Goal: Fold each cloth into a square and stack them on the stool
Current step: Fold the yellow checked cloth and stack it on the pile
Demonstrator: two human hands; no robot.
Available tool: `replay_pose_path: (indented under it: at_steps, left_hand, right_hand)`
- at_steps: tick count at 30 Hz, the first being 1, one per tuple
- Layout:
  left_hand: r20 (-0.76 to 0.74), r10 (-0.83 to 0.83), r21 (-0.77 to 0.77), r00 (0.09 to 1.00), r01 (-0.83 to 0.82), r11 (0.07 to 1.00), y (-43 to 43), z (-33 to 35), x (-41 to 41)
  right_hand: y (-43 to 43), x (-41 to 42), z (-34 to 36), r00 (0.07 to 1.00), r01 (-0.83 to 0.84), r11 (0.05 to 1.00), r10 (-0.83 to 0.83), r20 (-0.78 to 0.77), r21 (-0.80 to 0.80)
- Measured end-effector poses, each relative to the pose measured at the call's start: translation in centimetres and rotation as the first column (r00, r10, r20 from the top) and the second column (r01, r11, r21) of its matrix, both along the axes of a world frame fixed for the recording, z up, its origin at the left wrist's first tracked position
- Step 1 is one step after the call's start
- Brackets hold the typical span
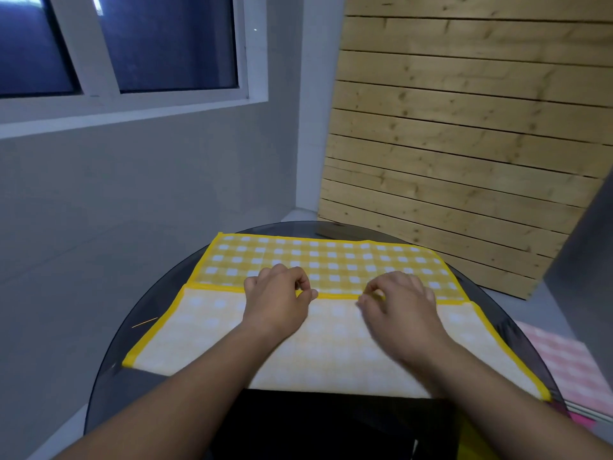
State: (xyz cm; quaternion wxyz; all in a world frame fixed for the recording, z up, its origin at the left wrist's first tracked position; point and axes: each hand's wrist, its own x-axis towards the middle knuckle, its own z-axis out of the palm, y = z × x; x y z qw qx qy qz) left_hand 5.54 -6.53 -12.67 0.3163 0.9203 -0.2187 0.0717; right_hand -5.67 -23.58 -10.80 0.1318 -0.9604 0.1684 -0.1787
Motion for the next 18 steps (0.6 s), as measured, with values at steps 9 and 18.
replay_pose_path:
  at_steps: [9,18]
  left_hand:
    - [0.038,-0.012,0.035,0.999,0.011,0.999,0.0,0.3,-0.3]
    - [0.118,-0.256,0.236,0.959,0.223,0.946,1.8,0.9,-6.3]
  right_hand:
    - [5.1,-5.0,-1.6,0.904,-0.241,0.971,0.224,-0.364,0.000]
    - [5.0,-4.7,-1.9,0.891,-0.229,0.972,0.191,-0.412,-0.045]
